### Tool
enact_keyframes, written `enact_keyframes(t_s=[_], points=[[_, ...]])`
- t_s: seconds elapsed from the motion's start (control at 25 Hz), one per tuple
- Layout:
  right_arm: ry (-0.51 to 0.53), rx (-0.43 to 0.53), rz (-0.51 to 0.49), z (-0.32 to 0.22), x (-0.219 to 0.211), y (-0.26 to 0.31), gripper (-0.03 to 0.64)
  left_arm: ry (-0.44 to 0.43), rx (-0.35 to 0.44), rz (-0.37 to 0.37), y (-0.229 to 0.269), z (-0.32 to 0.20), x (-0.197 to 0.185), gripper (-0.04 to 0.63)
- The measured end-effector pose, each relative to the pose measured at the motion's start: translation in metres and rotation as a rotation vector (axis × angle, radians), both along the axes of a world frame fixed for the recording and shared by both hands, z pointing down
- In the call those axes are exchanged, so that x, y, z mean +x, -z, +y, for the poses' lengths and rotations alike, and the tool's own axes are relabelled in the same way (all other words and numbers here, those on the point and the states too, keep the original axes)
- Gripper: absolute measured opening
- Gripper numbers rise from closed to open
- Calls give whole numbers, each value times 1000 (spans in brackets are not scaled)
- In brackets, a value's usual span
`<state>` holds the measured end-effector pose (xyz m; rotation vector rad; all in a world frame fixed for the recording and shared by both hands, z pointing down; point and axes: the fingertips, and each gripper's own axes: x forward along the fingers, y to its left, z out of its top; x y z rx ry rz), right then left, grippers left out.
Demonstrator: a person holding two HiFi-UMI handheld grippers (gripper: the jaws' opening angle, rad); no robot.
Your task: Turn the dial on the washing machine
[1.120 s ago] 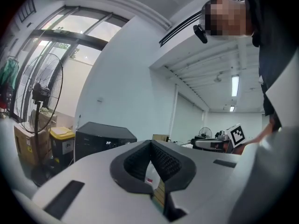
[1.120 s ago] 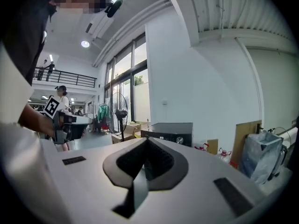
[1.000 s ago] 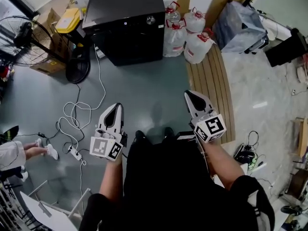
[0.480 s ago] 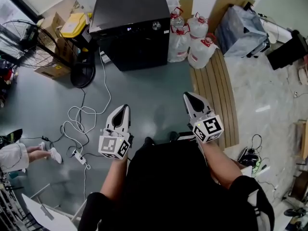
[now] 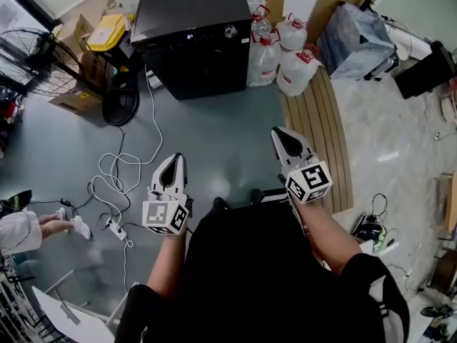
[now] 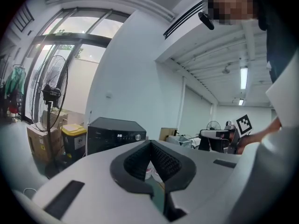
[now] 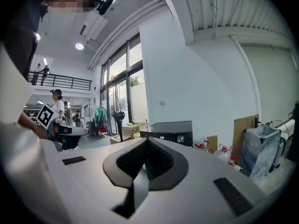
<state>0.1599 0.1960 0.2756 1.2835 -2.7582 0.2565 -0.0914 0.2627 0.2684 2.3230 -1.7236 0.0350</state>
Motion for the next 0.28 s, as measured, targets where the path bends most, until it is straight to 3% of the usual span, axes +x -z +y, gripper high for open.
enact_keyframes(t_s=[0.28], points=[[13,-6,7,8,6,-5,21,15,-24,26,-6,3,4,15]])
